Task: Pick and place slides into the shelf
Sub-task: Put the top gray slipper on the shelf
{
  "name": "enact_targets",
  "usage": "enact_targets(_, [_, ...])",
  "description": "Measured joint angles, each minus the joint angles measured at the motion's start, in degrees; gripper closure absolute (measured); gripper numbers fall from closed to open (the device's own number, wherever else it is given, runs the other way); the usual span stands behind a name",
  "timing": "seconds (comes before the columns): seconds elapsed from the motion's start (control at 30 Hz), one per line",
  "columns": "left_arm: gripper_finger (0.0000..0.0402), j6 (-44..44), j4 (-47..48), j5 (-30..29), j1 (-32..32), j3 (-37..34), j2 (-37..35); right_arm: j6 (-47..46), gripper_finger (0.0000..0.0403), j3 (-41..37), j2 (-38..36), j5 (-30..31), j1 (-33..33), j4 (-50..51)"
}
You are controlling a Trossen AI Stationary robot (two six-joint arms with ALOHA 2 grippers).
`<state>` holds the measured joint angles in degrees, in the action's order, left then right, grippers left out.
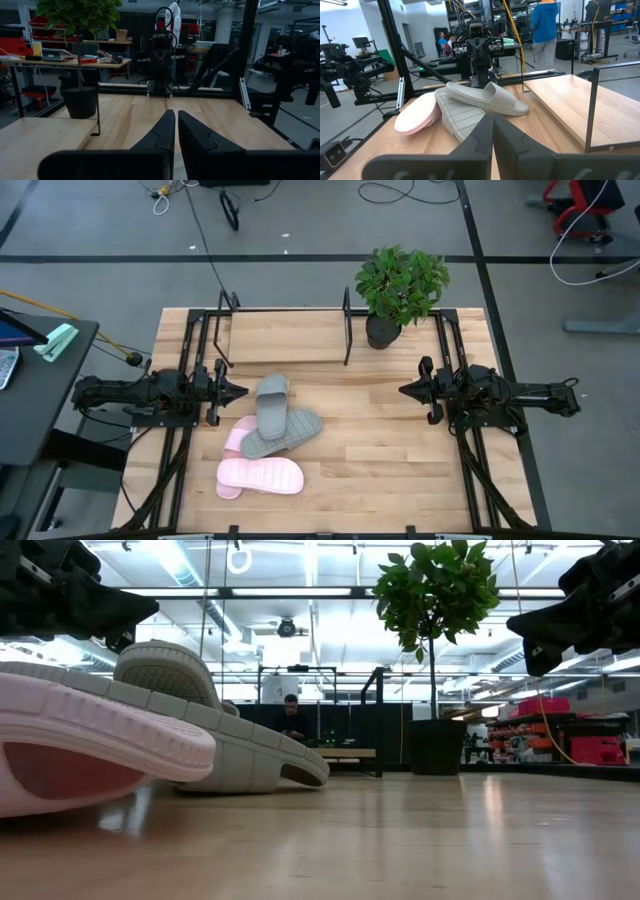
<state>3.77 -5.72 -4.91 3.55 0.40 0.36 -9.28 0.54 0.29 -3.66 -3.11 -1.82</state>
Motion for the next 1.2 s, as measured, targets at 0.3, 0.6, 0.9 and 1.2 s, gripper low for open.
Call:
enact_targets(0.3, [0.037, 0.0, -0.01, 0.0, 0.0, 0.02, 0.0, 0.0, 0.0385, 0.0, 0.0, 0.0, -0.01, 0.01])
enact_targets(0.6, [0.0372, 0.0, 0.0, 0.0, 0.0, 0.0, -0.01, 0.0, 0.0385, -0.01, 0.0, 0.0, -0.02, 0.0])
enact_targets(0.9, [0.0373, 0.0, 0.0, -0.02, 0.0, 0.02, -0.02, 0.0, 0.0385, -0.01, 0.0, 0.01, -0.02, 0.01])
enact_targets(1.2, [0.0369, -0.02, -0.01, 0.0, 0.0, 0.01, 0.0, 0.0, 0.0385, 0.0, 0.01, 0.01, -0.02, 0.0])
